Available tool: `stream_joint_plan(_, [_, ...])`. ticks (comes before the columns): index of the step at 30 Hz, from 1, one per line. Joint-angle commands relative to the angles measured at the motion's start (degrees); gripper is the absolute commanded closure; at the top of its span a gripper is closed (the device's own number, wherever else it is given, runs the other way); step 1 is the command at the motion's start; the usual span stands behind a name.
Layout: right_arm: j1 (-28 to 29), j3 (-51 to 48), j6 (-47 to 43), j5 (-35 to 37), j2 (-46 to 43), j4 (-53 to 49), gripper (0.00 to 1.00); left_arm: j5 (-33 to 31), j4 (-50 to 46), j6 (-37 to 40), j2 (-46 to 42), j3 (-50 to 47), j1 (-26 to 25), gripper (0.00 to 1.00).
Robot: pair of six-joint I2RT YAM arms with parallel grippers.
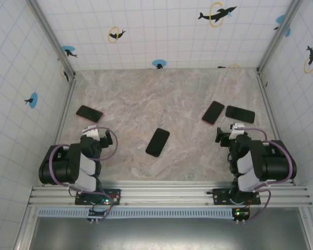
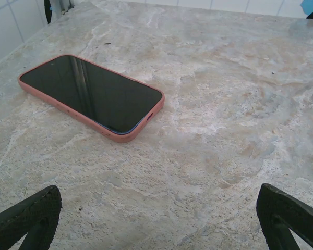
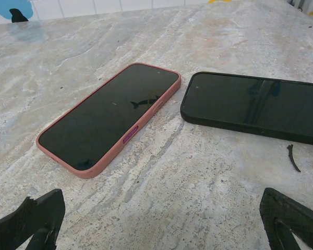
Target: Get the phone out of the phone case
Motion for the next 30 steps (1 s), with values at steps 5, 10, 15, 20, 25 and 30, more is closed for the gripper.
stream_joint_plan(5, [-0.32, -0.68, -0.01, -0.29, -0.40, 0.45, 0.02, -0.11, 1.55, -0.38, 0.34, -0.03, 0.35, 0.02])
stream_joint_plan(10, [-0.34, -0.75, 0.00, -0.30, -0.42, 0.48, 0.02, -0.11, 1.50, -0.32, 0.37, -0.09, 0.35, 0.02])
stream_joint_plan(15, [-0.47, -0.67, 0.33, -0.29, -0.34, 0.38, 0.02, -0.10, 1.38, -0.38, 0.38, 0.09, 0.27, 0.02])
stream_joint_plan(20, [-0.73, -0.67, 0.51, -0.29, -0.30, 0.24, 0.02, -0.09, 1.38, -0.32, 0.33, 0.04, 0.36, 0.02])
stream_joint_plan(25, [-1.19, -1.07, 1.48, 0.34, -4.65, -2.01, 0.02, -0.09, 1.72, -0.38, 0.21, -0.13, 0.33, 0.02])
stream_joint_plan(30, [-1.78, 1.20, 0.94, -2.99, -13.67, -12.62, 0.02, 1.14, -18.18, 0.20, -4.47, 9.31, 0.23, 0.02])
